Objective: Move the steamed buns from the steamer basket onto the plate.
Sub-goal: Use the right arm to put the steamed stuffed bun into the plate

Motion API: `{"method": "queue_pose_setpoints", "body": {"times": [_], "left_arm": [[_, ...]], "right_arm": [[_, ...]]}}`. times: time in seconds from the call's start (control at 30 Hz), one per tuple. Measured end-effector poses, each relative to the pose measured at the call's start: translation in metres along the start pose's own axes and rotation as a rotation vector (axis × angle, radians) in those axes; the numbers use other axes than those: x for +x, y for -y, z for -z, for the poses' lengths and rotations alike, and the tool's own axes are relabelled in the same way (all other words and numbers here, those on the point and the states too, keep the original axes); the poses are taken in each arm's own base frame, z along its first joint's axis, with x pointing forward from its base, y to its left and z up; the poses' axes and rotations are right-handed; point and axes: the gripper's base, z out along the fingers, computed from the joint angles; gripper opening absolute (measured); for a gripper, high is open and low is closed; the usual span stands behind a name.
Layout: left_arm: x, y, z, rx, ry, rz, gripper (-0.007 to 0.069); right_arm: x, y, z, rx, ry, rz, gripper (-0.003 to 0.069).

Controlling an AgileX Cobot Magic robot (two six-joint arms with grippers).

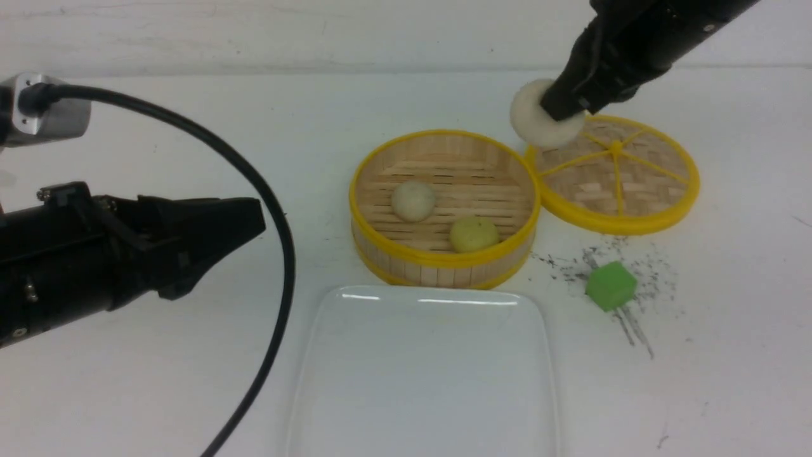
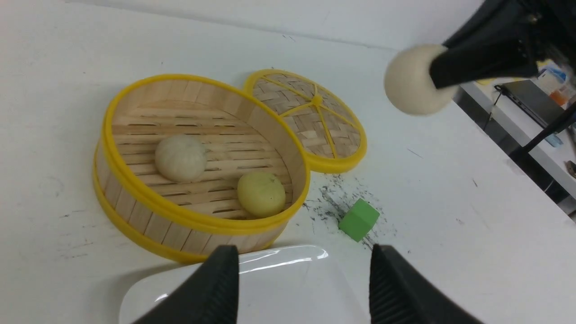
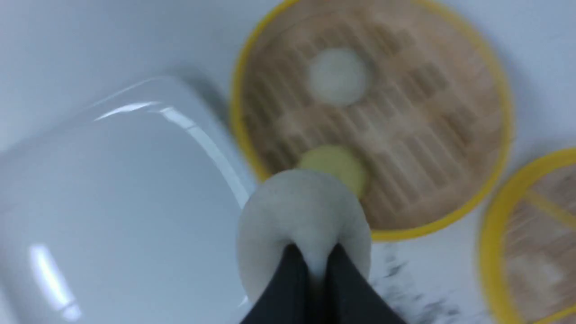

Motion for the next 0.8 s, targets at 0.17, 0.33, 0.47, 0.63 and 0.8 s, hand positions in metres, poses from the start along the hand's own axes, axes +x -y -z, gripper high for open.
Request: {"method": "queue_pose_setpoints", "body": {"times": [0.17,0.33,0.47,0.63,0.8], "left_arm": [[-0.001,0.001,0.0,0.011,0.013,0.019,0.041],[-0.002,0.003,0.0,0.03,0.018,0.033,0.041],[-0.002,0.003,0.0,0.033,0.018,0.034,0.041],[-0.002,0.003,0.0,0.034,0.018,0.034,0.041],[-0.002,0.003,0.0,0.034,0.018,0.032,0.041]], "right_arm": [[0.003,-0.012,-0.01,-0.105,-0.003,-0.189,0.0022],[0.028,-0.035,-0.051,-0.206,-0.15,-0.267,0.0022],[0.074,-0.057,-0.092,-0.287,-0.344,-0.305,0.0022],[0.12,-0.068,-0.122,-0.323,-0.417,-0.308,0.0022],[0.13,-0.073,-0.132,-0.365,-0.347,-0.291,0.0022]]}}
